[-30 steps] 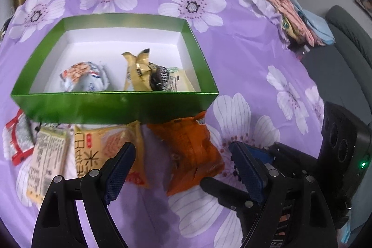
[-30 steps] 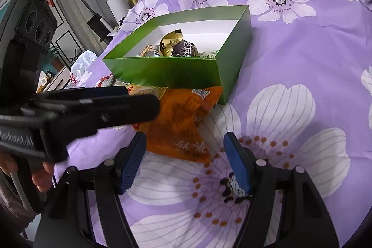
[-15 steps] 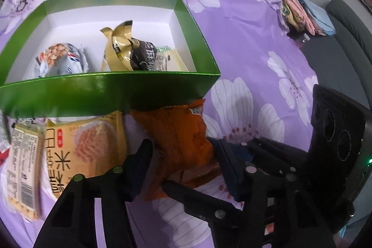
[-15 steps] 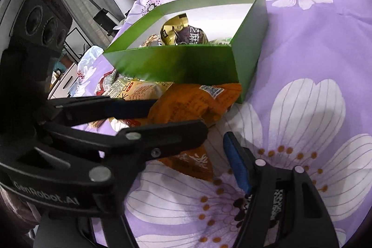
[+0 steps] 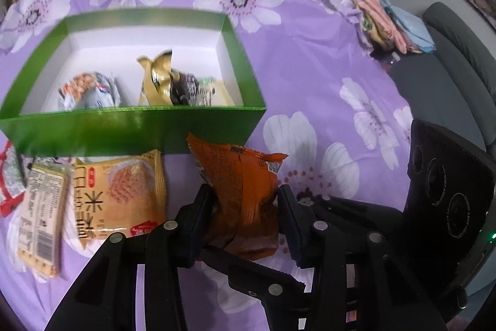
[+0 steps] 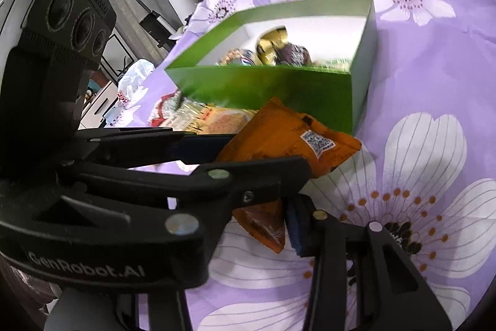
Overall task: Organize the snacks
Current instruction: 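Carry the orange bag into the green box and release it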
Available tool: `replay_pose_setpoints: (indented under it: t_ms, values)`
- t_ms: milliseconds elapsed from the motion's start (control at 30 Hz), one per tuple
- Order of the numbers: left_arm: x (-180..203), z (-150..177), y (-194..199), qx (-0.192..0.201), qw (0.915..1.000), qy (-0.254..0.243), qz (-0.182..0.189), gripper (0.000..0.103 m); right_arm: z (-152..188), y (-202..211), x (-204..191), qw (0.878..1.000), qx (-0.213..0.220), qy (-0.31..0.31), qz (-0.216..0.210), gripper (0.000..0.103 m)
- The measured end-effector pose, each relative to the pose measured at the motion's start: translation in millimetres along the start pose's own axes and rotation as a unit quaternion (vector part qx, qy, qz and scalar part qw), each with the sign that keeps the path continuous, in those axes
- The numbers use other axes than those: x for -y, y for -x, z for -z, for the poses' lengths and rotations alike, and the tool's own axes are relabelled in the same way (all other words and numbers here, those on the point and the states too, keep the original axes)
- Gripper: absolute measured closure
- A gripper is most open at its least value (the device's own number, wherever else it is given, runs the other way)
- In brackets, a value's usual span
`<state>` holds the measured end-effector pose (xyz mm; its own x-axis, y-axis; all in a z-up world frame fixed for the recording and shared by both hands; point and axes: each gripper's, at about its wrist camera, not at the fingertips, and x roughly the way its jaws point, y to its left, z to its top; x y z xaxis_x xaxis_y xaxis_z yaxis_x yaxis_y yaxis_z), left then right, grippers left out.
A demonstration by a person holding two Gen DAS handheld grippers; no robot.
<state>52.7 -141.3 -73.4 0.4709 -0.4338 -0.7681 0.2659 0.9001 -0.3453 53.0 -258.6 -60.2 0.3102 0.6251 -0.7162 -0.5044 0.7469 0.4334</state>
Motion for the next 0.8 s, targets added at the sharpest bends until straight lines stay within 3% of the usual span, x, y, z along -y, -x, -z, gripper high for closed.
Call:
replay_pose_setpoints:
  t_ms: [367, 800]
  values:
    - [2, -30, 48, 0.071, 0.9974, -0.012, -0.003, 0.059, -38, 28, -30, 0.998, 0.046, 0.052, 0.009, 0.06]
    - [-38, -94, 43, 0.103, 0.9946, 0.007, -0.007, 0.059, -109, -2, -22, 0.993, 0.072, 0.086, 0.022, 0.06]
